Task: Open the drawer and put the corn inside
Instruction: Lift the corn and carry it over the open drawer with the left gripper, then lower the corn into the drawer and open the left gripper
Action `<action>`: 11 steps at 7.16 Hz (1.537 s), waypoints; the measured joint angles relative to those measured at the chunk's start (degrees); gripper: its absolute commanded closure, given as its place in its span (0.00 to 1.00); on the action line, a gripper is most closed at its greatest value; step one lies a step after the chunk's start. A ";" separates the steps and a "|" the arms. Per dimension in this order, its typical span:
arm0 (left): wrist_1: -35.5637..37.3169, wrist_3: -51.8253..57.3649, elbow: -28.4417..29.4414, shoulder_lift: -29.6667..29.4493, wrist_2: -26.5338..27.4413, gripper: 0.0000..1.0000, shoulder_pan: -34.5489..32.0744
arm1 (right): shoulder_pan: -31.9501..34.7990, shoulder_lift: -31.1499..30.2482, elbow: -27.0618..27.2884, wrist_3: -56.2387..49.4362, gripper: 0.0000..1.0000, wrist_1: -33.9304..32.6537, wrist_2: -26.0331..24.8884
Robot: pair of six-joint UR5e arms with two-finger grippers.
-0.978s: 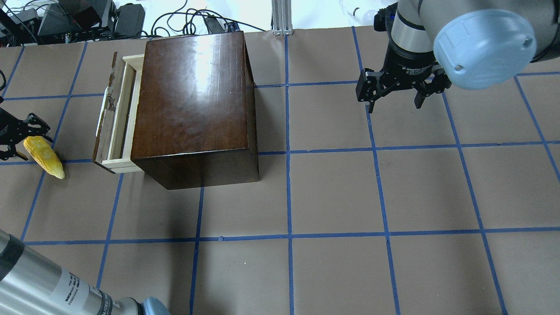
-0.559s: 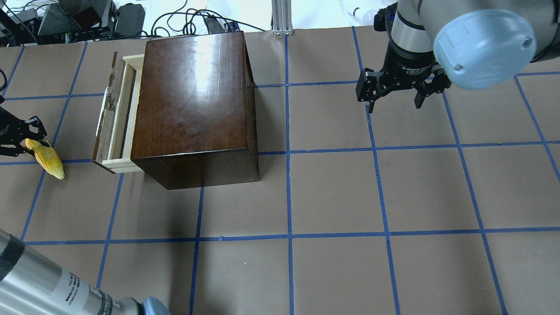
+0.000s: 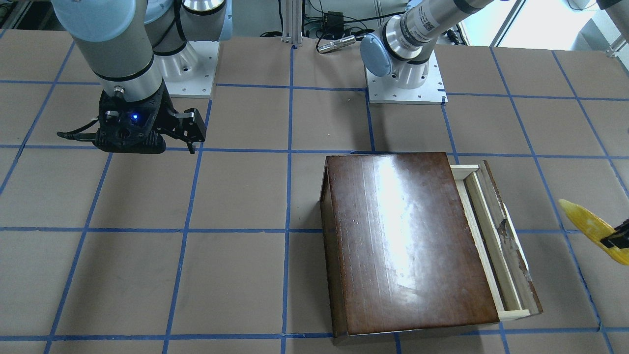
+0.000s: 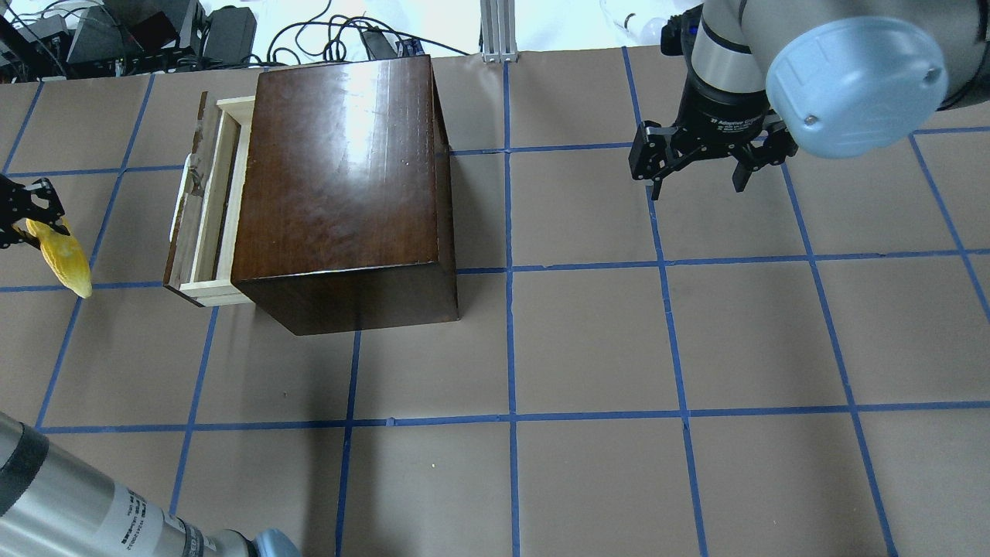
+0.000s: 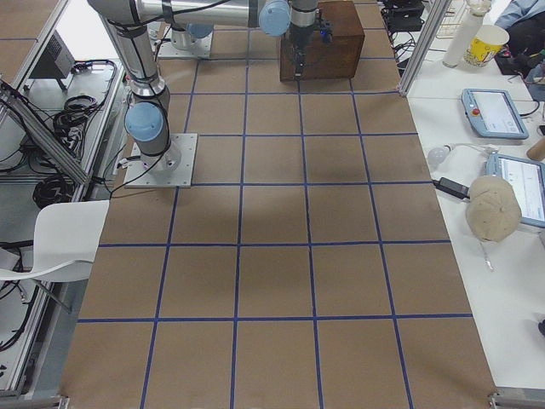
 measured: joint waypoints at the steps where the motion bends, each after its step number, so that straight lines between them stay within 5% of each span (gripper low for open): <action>1: -5.00 1.38 3.97 1.45 0.03 1.00 -2.14 | 0.00 -0.02 0.00 0.00 0.00 0.04 0.02; 4: -14.61 2.38 10.83 5.81 0.03 1.00 -11.50 | 0.00 0.03 0.00 0.00 0.00 0.04 0.09; 7: -16.53 2.46 10.72 6.88 -0.37 1.00 -20.87 | 0.00 0.04 0.00 0.00 0.00 0.04 0.10; 11: -15.92 6.40 5.79 6.10 -3.91 1.00 -23.88 | 0.00 0.03 0.00 0.00 0.00 0.05 0.06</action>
